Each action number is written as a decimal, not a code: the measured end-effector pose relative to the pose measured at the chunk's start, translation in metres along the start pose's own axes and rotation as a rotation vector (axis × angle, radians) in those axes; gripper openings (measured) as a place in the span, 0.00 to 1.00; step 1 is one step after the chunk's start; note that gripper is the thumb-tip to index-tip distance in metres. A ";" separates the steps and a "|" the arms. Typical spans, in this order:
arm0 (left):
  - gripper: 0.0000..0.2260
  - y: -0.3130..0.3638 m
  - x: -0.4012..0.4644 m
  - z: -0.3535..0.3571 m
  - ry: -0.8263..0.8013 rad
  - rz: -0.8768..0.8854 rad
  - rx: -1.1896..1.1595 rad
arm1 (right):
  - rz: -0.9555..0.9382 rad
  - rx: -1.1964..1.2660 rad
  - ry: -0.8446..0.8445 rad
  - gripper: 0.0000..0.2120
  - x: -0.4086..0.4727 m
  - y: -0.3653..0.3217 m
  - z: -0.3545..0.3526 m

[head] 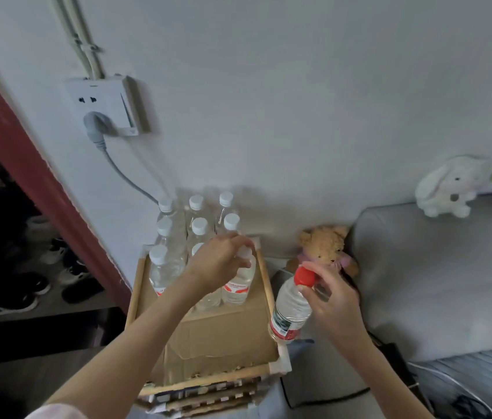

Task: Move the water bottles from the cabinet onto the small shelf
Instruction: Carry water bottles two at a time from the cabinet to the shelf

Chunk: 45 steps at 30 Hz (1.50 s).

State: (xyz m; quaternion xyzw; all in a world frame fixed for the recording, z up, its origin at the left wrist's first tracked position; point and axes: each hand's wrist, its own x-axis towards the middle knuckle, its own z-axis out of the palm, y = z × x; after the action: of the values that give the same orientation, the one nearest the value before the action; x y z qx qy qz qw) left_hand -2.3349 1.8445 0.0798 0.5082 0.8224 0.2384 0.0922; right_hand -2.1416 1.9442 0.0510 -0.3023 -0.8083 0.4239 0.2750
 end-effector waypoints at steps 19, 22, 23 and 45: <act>0.12 -0.015 0.023 -0.011 -0.064 0.106 0.095 | -0.039 -0.023 -0.107 0.18 0.014 0.008 0.006; 0.16 -0.012 0.025 -0.009 -0.063 0.102 0.173 | -0.015 0.006 -0.086 0.18 0.013 0.008 0.005; 0.17 -0.013 0.026 -0.008 -0.092 0.119 0.180 | -0.012 0.006 -0.080 0.18 0.013 0.008 0.003; 0.17 -0.016 0.030 -0.019 -0.194 0.048 0.037 | -0.048 -0.022 -0.119 0.14 0.013 -0.014 0.030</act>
State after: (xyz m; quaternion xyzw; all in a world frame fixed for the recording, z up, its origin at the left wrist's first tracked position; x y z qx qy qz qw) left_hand -2.3688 1.8598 0.0910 0.5503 0.8014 0.1749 0.1561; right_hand -2.1749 1.9318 0.0511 -0.2602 -0.8349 0.4253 0.2332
